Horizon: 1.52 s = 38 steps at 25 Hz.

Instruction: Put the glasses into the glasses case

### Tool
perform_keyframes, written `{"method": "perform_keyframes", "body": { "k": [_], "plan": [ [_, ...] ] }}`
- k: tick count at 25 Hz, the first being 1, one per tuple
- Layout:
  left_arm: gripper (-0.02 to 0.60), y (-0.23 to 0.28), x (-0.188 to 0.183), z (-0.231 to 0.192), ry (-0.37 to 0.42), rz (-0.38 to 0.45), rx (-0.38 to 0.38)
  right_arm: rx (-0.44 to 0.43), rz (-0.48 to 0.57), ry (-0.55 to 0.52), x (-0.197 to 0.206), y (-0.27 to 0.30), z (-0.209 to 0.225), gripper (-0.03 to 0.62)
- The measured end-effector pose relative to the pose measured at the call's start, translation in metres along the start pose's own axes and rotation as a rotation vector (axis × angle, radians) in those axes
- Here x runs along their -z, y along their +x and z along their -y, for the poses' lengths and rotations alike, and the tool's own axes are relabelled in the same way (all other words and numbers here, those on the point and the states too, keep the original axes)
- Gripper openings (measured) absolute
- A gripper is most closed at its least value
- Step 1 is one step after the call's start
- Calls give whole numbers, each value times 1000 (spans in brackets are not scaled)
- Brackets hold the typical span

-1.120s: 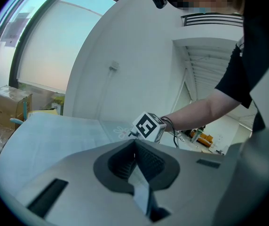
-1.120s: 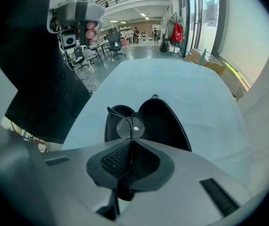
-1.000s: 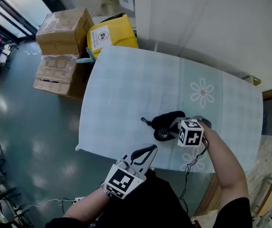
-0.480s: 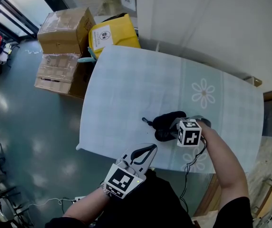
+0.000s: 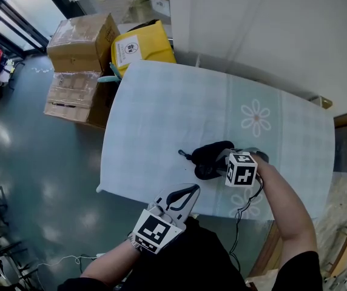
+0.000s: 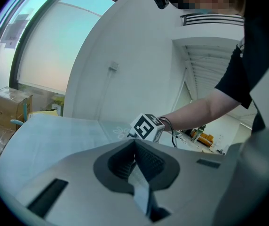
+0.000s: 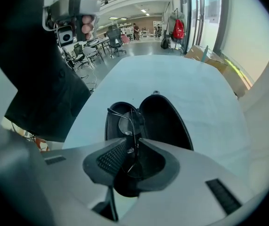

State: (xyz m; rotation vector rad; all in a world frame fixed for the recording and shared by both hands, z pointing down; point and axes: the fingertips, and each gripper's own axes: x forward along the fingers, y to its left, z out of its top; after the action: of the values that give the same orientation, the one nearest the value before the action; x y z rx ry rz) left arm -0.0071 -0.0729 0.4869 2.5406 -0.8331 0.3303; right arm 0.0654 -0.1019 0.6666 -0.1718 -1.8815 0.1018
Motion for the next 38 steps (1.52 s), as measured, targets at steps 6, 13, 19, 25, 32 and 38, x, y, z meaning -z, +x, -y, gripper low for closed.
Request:
{"method": "perform_keyframes", "body": {
  "k": [6, 13, 19, 25, 32, 38],
  "plan": [
    [26, 1, 0, 11, 15, 3, 7, 55, 32, 15, 3, -13, 1, 104],
    [26, 3, -5, 24, 44, 14, 5, 130, 105, 54, 6, -34, -3, 103],
    [26, 0, -13, 35, 72, 35, -9, 353, 339, 139, -12, -85, 4, 47],
    [26, -5, -21, 45, 98, 60, -31, 647, 615, 288, -26, -167, 3, 23],
    [26, -13, -39, 58, 113, 107, -63, 863, 793, 332, -44, -246, -42, 23],
    [26, -24, -50, 79, 153, 143, -77, 955, 984, 345, -60, -298, -91, 23]
  ]
}}
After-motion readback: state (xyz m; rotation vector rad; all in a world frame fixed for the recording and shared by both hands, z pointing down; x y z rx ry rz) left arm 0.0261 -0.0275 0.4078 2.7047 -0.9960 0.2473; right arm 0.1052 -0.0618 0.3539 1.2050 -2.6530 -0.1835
